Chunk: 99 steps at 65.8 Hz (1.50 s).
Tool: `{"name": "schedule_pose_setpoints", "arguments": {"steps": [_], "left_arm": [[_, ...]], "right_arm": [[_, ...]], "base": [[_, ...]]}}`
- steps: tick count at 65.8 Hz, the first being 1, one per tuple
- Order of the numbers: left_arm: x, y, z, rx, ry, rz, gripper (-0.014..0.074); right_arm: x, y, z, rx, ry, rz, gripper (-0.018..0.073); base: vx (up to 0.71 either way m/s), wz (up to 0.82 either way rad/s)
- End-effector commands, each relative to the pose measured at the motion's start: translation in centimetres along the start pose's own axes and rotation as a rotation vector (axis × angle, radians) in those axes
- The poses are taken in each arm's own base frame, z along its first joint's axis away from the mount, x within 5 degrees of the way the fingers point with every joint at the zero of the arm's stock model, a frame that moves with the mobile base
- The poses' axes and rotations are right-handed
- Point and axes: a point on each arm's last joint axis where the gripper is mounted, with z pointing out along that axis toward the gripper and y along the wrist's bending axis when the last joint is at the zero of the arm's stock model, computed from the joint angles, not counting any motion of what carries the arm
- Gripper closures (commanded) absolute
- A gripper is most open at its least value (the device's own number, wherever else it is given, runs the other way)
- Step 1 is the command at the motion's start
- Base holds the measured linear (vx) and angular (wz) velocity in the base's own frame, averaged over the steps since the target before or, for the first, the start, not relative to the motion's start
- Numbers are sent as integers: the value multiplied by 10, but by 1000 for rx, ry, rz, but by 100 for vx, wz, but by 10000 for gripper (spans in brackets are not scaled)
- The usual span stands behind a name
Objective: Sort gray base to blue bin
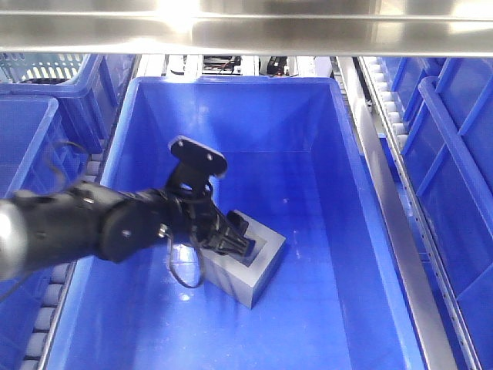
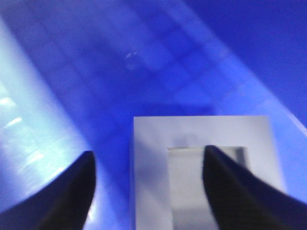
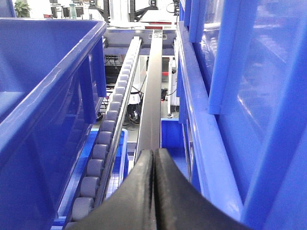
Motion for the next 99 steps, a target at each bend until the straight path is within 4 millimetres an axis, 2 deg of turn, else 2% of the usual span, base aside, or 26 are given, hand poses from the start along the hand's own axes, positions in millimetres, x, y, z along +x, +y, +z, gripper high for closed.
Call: {"name": "schedule_pose_setpoints", "arguments": {"steps": [1,14,21,29,36,43,63,85,99], "left_arm": [[-27,-6,-32,18,-134,-16,111],[-29,-6,-64,22,-190,0,115],[-20,-5,-80,20,-241,0,115],[-11,-4,-111,20,-331,0,115],[3,-4,-139,23,-388,0,115],[15,-3,-175,31,-476,1,115],[66,0,-241,49,-664,5,115],[119,2,-283,56,-726,49,121],[141,3,-283,60,-737,50,166]], "right_arm": [[-2,0,0,1,-70,-13,568],[-2,0,0,1,-70,-13,568],[-2,0,0,1,-70,-13,568],[-2,0,0,1,-70,-13,568],[-2,0,0,1,-70,-13,568],[-2,0,0,1,-70,-13,568],[-2,0,0,1,-70,-13,568],[-2,0,0,1,-70,-13,568],[-2,0,0,1,-70,-13,568]], "base": [[0,0],[0,0],[0,0],[0,0],[0,0],[0,0],[0,0],[0,0],[0,0]]}}
